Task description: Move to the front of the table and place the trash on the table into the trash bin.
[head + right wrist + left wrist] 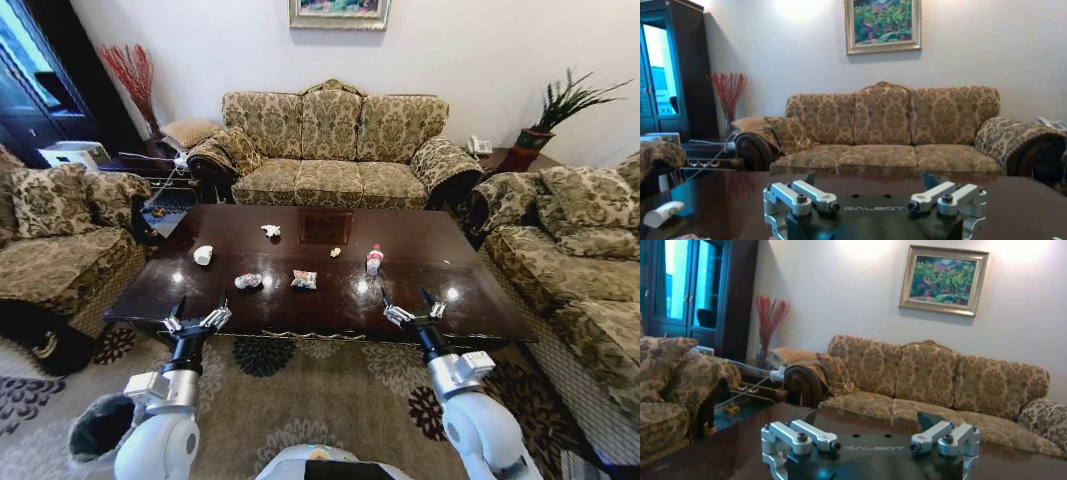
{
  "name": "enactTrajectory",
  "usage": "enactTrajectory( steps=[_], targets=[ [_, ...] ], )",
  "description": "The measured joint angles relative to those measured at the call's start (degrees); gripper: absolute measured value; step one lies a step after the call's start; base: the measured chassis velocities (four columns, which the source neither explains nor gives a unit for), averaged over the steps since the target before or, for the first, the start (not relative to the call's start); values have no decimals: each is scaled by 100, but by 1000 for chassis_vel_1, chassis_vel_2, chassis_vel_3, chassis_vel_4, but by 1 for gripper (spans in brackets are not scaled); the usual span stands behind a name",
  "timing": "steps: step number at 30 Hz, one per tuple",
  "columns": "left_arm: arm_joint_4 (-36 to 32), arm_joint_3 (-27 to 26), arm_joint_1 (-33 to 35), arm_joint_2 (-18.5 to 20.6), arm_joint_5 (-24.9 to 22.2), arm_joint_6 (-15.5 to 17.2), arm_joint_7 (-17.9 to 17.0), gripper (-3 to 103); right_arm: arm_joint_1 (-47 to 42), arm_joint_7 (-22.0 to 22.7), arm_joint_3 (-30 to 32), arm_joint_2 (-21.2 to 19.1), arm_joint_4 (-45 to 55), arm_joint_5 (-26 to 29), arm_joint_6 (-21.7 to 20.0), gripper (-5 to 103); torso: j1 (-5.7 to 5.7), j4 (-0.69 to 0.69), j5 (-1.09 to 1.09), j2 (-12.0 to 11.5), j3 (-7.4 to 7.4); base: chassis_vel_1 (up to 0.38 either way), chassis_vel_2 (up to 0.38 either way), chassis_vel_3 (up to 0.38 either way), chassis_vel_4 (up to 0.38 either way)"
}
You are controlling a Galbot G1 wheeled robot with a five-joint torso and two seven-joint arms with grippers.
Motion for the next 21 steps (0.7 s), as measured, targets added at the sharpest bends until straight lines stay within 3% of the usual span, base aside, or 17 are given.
enactTrajectory(
  steps=[9, 21],
  targets=[
    [10, 5, -5, 0, -7, 11, -9, 100, -82, -17, -3, 38, 50, -55, 53, 100, 0, -1, 1, 0, 0, 135, 130, -114, -134],
    [70, -14, -39, 1, -19, 65, -16, 100, -99, -29, -29, 72, 31, -98, 97, 100, -1, 0, 2, 1, -1, 293, 281, -282, -288]
  ],
)
